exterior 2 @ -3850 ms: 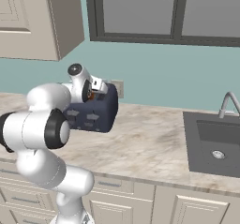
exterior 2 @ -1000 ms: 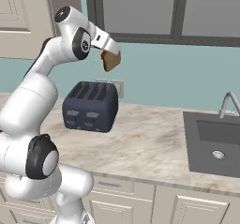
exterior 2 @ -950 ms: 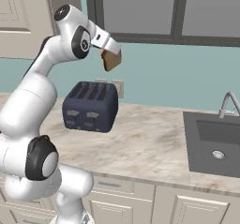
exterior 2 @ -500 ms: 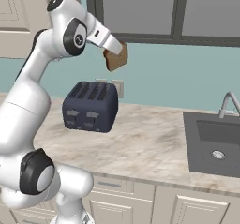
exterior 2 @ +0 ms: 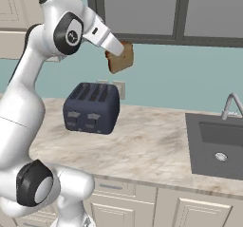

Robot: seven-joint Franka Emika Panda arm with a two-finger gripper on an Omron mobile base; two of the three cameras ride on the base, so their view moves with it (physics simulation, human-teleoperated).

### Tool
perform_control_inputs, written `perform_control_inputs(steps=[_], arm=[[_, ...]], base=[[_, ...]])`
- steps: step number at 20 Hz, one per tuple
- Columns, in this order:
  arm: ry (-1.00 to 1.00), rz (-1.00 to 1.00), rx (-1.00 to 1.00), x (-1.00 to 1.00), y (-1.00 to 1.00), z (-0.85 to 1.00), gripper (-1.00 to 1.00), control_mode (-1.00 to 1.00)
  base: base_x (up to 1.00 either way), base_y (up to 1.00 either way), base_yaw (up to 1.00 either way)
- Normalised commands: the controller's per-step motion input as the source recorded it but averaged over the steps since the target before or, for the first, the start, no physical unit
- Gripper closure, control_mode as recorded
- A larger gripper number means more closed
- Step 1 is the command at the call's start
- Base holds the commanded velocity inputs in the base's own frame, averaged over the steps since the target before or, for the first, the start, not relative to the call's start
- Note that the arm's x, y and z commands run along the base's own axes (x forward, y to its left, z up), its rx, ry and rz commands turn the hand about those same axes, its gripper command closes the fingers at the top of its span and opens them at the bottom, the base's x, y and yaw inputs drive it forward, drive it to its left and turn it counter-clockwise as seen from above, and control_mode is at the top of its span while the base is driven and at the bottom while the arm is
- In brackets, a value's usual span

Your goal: Start the toaster. Once the lever pops up, take the bread to the plate on the dining counter.

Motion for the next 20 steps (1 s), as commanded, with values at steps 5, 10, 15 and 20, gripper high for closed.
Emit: perform_control_inputs(steps=[5, 10, 15, 20], arm=[[0.00, 0.00, 0.00, -0.13, 0.00, 0.00, 1.00, -1.00], [0.00, -0.01, 0.00, -0.35, 0.00, -0.02, 1.00, -1.00], [0.00, -0.05, 0.00, -0.21, 0.03, 0.00, 1.00, 1.00], [0.00, 0.00, 0.00, 0.00, 0.00, 0.00, 1.00, 1.00]], base=[[0.00, 0.00, 0.00], [0.00, 0.00, 0.00], [-0.12, 0.02, -0.05], [-0.36, 0.09, -0.26]])
